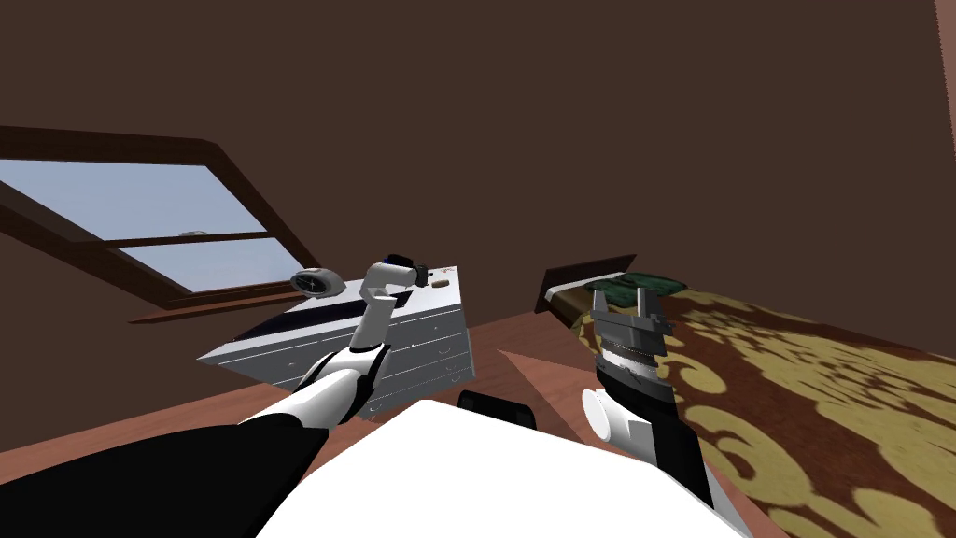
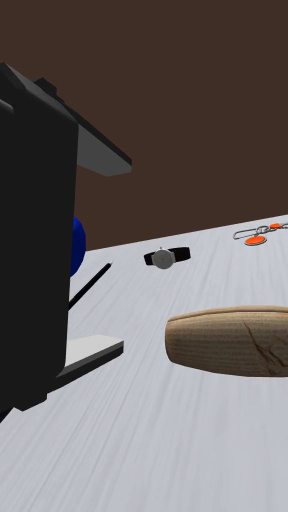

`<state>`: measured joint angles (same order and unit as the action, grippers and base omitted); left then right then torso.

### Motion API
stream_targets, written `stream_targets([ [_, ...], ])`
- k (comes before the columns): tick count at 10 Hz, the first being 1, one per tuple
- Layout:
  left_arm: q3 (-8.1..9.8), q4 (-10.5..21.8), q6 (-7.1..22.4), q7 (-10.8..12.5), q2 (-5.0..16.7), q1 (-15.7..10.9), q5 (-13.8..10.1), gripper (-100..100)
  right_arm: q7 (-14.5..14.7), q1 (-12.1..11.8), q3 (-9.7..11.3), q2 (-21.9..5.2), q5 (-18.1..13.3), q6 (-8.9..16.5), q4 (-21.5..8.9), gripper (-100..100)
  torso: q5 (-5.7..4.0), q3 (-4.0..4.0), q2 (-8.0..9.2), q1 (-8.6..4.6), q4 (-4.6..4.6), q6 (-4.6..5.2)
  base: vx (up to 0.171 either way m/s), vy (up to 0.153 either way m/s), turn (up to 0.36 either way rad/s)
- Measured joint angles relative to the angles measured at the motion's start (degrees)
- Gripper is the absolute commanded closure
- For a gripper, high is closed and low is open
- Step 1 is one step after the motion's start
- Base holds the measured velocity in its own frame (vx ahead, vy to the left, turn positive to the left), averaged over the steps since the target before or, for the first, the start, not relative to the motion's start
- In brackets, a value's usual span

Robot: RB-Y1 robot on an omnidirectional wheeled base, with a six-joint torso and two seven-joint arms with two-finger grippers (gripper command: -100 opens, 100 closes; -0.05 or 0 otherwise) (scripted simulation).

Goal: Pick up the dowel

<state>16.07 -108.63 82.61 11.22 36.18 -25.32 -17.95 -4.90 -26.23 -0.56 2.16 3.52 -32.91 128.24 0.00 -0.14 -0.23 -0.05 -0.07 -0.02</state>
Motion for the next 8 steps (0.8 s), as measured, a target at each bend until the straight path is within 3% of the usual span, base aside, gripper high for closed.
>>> stream_targets([
  [8,3.3,6.44,12.09,2.22,0.36,-5.76,-6.34,-100,0.0,-0.01,0.0,0.0,0.0,0.0,0.0,0,0.01,-0.06,-0.1,0.03,-0.02,-0.01,0.064,-0.018,0.043],
])
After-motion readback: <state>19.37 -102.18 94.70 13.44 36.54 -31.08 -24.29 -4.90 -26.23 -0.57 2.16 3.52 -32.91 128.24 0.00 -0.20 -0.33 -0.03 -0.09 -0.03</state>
